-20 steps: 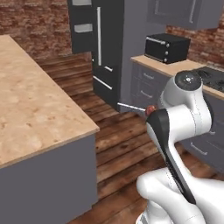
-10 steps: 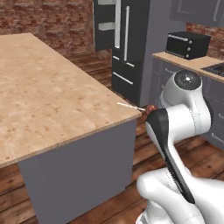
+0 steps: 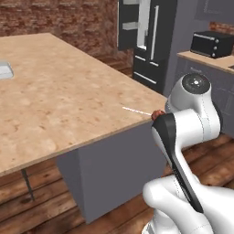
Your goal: Place the cold items (corn and pear) from the fridge in one tupperware on the dining counter. Place the warm items (kebab skewer and hot dog) in the stove area in another tupperware.
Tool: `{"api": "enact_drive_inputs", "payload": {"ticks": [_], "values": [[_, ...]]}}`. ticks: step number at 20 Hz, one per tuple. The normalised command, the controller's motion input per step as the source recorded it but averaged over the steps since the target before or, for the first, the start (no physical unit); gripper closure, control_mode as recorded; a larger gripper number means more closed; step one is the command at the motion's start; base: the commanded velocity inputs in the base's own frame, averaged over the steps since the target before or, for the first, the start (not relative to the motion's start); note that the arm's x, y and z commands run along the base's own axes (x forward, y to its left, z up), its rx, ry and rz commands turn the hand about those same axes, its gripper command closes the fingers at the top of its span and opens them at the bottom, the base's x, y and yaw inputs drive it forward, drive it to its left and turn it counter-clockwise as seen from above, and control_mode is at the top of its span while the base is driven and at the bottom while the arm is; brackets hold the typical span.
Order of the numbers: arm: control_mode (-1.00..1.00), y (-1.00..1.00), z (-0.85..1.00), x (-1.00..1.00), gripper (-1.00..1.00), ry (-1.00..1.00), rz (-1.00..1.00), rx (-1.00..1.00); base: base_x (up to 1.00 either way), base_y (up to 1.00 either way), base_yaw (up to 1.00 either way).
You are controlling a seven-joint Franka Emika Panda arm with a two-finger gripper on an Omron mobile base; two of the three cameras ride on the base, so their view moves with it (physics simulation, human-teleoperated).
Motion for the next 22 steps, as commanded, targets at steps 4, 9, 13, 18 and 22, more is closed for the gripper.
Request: {"api": "enact_drive_inputs", "payload": {"ticks": [4, 9, 13, 18, 22], "values": [[1.00, 0.00, 0.00, 0.00, 1.00, 0.00, 0.00, 0.00, -0.03, 1.00, 0.00], [1.00, 0.00, 0.00, 0.00, 1.00, 0.00, 0.00, 0.00, -0.01, 1.00, 0.00], [1.00, 0.00, 0.00, 0.00, 1.00, 0.00, 0.00, 0.00, 0.00, 1.00, 0.00], [1.00, 0.00, 0.00, 0.00, 1.00, 0.00, 0.00, 0.00, 0.00, 1.00, -0.04], [1.00, 0.00, 0.00, 0.00, 1.00, 0.00, 0.00, 0.00, 0.00, 1.00, -0.30]]}}
